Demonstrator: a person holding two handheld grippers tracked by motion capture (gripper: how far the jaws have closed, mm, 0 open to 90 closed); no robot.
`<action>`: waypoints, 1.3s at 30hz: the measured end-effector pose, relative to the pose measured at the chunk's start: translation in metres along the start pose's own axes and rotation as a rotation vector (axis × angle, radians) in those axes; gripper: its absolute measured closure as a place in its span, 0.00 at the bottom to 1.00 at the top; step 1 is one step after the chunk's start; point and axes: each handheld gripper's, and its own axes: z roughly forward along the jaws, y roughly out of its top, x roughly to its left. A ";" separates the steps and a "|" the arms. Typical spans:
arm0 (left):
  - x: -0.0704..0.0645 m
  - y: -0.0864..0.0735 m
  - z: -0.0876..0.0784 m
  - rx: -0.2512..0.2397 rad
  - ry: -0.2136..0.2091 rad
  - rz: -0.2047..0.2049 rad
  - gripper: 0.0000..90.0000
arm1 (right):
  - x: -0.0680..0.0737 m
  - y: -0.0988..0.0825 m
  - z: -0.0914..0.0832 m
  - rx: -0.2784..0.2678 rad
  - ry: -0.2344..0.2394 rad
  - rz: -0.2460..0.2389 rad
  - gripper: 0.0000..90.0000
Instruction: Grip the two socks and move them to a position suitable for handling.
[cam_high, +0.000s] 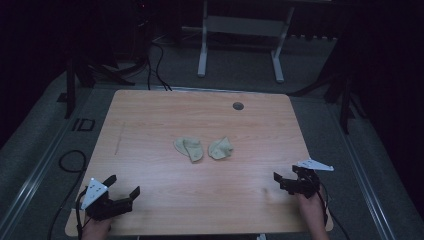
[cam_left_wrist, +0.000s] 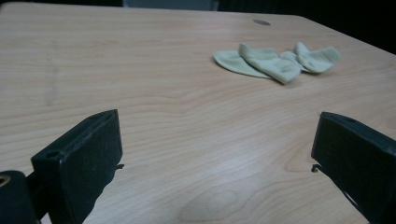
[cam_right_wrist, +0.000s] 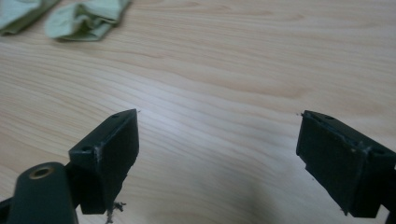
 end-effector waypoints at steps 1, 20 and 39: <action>0.001 0.000 0.000 -0.005 0.002 -0.007 0.02 | 0.003 0.003 0.002 0.004 0.009 -0.008 0.15; -0.008 0.004 0.005 0.059 -0.069 0.009 0.02 | 0.052 0.063 0.042 0.029 0.094 -0.116 0.15; -0.008 0.002 0.006 0.070 -0.106 0.037 0.02 | 0.104 0.115 0.118 0.075 0.164 -0.175 0.27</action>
